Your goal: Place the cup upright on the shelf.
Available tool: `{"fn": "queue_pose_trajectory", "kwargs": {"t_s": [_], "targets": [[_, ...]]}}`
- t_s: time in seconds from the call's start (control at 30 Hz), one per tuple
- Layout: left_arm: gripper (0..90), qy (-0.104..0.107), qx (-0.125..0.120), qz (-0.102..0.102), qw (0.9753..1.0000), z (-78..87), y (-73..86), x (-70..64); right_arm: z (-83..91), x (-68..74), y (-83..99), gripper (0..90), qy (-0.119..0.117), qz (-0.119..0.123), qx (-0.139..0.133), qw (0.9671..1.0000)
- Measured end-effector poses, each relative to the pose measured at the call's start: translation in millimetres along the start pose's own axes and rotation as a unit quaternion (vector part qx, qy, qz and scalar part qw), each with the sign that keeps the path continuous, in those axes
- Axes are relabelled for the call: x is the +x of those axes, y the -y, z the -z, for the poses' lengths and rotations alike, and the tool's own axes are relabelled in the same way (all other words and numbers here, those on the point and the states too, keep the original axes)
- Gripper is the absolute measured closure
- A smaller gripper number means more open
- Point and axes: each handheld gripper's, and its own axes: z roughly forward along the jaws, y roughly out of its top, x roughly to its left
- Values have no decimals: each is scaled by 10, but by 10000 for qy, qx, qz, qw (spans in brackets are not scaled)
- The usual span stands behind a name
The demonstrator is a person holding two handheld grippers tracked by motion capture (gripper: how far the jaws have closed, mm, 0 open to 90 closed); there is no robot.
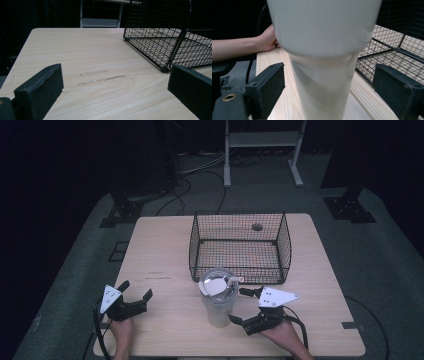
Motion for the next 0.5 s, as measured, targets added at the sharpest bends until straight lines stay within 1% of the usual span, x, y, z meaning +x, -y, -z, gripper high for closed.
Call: {"fn": "queue_pose_trajectory", "kwargs": {"t_s": [0.07,0.17,0.2,0.23,0.33,0.43,0.47,0.5], "targets": [[0,2,10,-13,10000,-2,-1,-2,-53,6,8,95,0,-29,21,10000],[0,7,13,-24,10000,-1,-1,-2,-131,-2,9,95,-5,-53,-17,10000],[0,7,13,-24,10000,-1,-1,-2,-131,-2,9,95,-5,-53,-17,10000],[0,6,13,-14,10000,-2,-1,-2,-171,-7,12,95,-40,-54,-41,10000],[0,5,11,-9,10000,-2,-1,0,-205,-7,13,94,-47,-77,-51,9999],[0,8,-2,-9,10000,0,0,3,-280,5,13,91,-111,-98,-109,9998],[0,8,-2,-9,10000,0,0,3,-280,5,13,91,-111,-98,-109,9998],[0,10,-4,-8,10000,0,0,4,-321,12,8,84,-119,-110,-129,9998]]}}
